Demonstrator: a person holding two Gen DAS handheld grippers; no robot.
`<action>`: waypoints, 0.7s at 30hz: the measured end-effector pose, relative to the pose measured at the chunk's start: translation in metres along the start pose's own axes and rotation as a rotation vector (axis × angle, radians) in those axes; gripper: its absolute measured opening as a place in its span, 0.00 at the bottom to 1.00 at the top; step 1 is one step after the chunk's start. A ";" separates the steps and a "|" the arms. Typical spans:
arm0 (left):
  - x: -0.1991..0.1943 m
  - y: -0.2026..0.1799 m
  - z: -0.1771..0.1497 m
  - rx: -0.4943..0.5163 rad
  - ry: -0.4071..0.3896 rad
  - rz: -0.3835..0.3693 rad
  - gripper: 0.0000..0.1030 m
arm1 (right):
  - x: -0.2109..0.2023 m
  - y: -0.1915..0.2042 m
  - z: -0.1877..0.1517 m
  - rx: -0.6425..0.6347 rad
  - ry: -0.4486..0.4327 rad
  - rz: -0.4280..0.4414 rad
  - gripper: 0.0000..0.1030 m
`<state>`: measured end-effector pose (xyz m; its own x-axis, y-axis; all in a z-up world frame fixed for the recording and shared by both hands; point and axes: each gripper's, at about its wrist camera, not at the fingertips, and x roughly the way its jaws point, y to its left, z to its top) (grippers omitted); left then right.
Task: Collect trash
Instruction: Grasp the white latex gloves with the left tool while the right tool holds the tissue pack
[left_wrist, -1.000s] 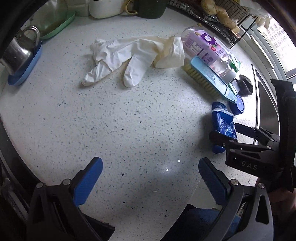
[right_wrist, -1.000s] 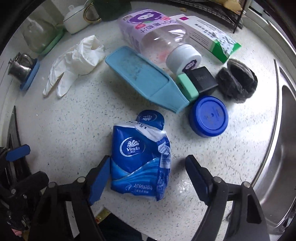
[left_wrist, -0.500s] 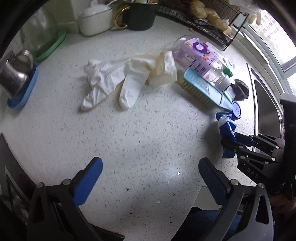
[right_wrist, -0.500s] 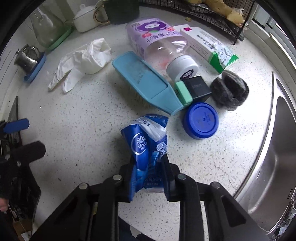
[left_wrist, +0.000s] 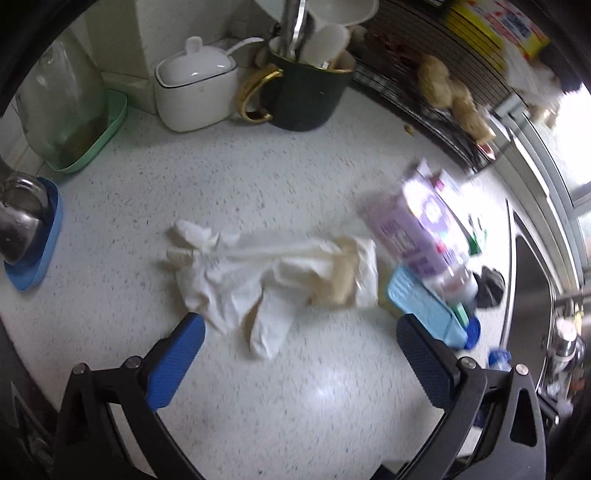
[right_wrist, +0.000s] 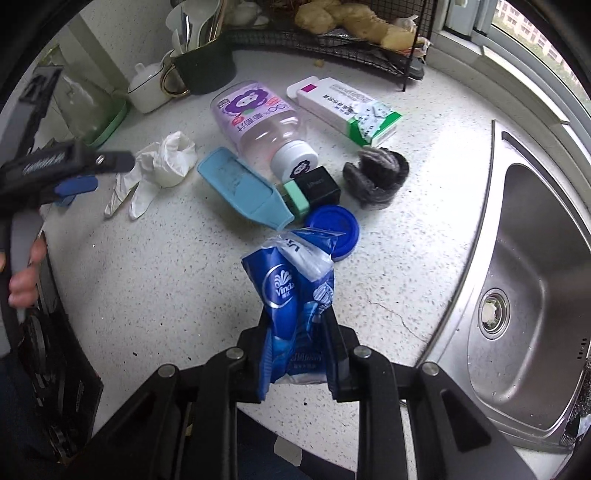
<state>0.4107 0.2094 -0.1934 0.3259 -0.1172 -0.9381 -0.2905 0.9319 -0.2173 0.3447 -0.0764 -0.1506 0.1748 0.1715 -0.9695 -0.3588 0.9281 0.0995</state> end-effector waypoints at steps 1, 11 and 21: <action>0.005 0.000 0.004 -0.010 0.002 0.002 1.00 | -0.002 -0.002 0.000 0.007 -0.001 -0.003 0.21; 0.060 -0.001 0.034 0.010 0.057 0.054 1.00 | 0.009 -0.003 -0.007 0.039 0.029 0.009 0.21; 0.063 0.010 0.039 -0.015 0.073 0.073 0.73 | 0.008 0.006 0.001 0.040 0.013 0.013 0.21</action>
<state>0.4640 0.2245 -0.2443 0.2372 -0.0739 -0.9686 -0.3247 0.9337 -0.1508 0.3448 -0.0691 -0.1578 0.1588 0.1794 -0.9709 -0.3235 0.9385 0.1206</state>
